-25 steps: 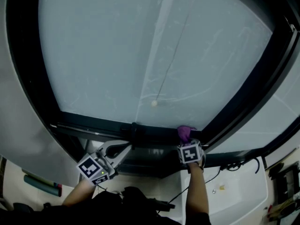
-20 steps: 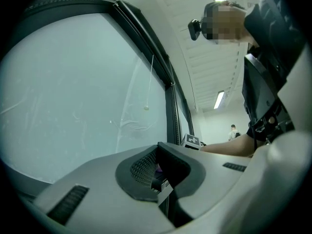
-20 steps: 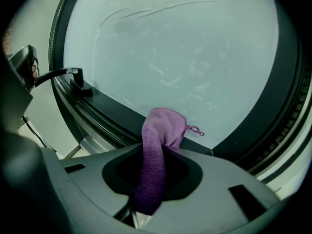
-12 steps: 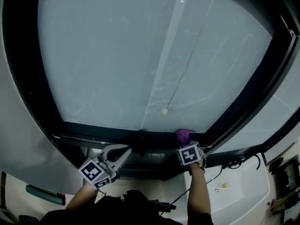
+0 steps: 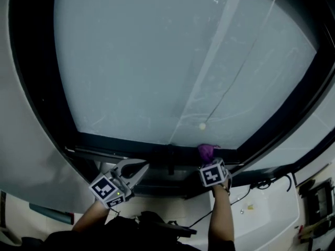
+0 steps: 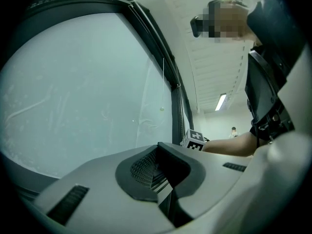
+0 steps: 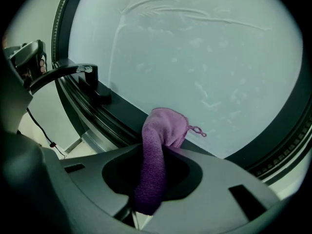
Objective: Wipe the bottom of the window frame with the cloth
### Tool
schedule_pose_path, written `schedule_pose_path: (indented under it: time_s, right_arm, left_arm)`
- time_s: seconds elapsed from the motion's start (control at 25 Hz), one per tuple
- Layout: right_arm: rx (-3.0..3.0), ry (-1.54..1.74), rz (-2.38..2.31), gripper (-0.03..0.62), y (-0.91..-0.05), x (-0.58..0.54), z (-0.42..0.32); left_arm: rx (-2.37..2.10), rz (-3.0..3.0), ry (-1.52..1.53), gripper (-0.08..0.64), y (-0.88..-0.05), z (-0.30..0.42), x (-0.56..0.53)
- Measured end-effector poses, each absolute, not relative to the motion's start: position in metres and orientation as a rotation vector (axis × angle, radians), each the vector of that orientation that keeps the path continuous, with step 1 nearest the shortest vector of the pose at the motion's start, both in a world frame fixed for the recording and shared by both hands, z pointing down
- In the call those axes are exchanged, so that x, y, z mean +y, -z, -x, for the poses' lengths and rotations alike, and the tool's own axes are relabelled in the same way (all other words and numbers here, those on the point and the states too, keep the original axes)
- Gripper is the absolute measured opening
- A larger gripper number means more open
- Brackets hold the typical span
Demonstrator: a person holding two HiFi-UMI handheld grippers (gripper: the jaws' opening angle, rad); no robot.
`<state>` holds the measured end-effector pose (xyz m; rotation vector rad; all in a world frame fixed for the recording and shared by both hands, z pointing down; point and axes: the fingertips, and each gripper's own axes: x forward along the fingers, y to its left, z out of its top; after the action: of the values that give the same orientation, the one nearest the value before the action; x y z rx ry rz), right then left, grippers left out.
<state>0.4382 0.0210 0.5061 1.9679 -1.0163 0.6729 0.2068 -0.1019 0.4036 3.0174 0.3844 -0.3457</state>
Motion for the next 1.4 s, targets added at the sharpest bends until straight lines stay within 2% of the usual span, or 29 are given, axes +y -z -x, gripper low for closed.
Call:
schedule_pose_path:
  time_s: [0.32, 1.04, 1.4]
  right_arm:
    - [-0.933, -0.603, -1.886, 0.083, -0.501, 0.009, -0.425]
    - [-1.170, -0.556, -1.659, 0.084, -0.502, -0.033, -0.387]
    - [-1.347, -0.477, -1.702, 0.084, -0.494, -0.060, -0.359]
  left_arm:
    - [0.357, -3.000, 0.299, 0.005, -0.414, -0.191, -0.118]
    - [0.060, -3.016, 0.303, 0.005, -0.407, -0.168, -0.119]
    - [-0.043, -3.041, 0.262, 0.005, -0.409, -0.152, -0.113]
